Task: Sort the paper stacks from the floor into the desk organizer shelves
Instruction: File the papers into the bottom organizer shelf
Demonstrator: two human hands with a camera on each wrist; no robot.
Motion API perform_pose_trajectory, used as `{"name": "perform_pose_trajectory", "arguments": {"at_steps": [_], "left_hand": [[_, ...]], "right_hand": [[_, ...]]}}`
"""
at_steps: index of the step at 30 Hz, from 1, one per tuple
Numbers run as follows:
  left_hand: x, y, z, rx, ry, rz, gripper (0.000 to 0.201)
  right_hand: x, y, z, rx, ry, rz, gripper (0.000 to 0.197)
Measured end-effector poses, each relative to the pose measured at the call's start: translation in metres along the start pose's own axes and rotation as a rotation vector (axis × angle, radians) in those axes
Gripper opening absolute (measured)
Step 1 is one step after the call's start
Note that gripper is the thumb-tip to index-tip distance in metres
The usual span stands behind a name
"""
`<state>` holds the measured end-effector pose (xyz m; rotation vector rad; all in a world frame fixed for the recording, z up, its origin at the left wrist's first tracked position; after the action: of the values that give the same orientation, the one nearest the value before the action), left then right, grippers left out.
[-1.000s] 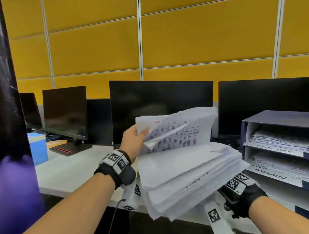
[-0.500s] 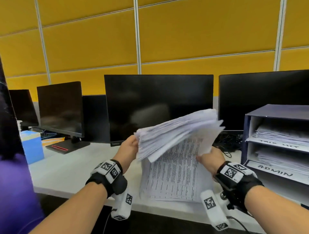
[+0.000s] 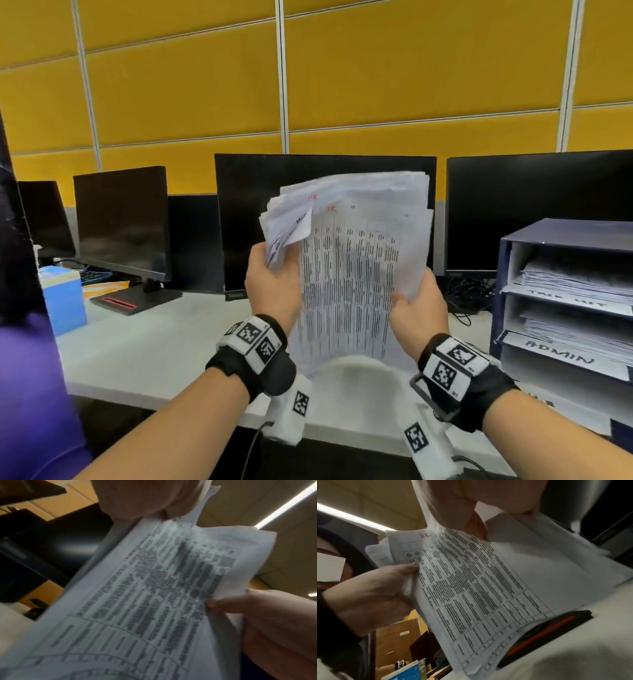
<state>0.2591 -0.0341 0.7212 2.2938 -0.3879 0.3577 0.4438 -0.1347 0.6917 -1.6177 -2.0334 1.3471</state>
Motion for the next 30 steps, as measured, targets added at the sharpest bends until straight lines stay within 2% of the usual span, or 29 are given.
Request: {"name": "perform_pose_trajectory", "arguments": {"at_steps": [2,4,7,9,13,16,20,25,27,30], "left_hand": [[0.005,0.003,0.008,0.012,0.031,-0.046,0.012],[0.005,0.000,0.016,-0.035,0.028,-0.111,0.015],[-0.001,-0.004,0.019,-0.103,-0.055,-0.134,0.034],[-0.003,-0.001,0.015,-0.120,-0.109,-0.120,0.038],[-0.003,0.004,0.010,-0.150,-0.112,-0.102,0.023],[-0.003,0.004,0.012,-0.192,-0.100,-0.101,0.023],[0.000,0.009,0.012,-0.205,-0.118,-0.086,0.030],[0.000,0.012,0.011,-0.267,-0.134,-0.018,0.046],[0.001,0.017,0.014,-0.287,-0.144,0.036,0.043],[0.006,0.023,0.021,-0.245,-0.149,0.042,0.030]], "right_hand": [[0.002,-0.007,0.001,-0.055,0.030,0.151,0.033],[0.008,-0.003,0.006,-0.041,-0.042,0.239,0.032],[0.007,0.005,0.011,-0.001,-0.140,0.062,0.041],[-0.003,0.007,0.007,0.014,-0.167,-0.091,0.048],[-0.016,0.003,0.004,-0.041,-0.245,-0.219,0.060],[-0.017,0.002,0.004,-0.042,-0.293,-0.285,0.062],[-0.031,-0.015,-0.006,-0.057,-0.202,-0.397,0.054],[-0.025,-0.028,-0.004,-0.066,-0.158,-0.279,0.038],[-0.023,-0.029,-0.001,-0.088,-0.143,-0.266,0.036],[-0.019,-0.030,0.002,-0.136,-0.064,-0.204,0.036]]}}
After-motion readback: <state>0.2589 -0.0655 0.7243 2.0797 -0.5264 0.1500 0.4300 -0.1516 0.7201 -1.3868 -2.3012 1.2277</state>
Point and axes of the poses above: each hand's wrist, its own z-axis away from the middle knuckle, its own x-axis out of the palm, y = z × x, the point moved 3 cm from there along -z, towards the middle knuckle, and after that the axes turned 13 degrees about z, right-handed, at the moved point
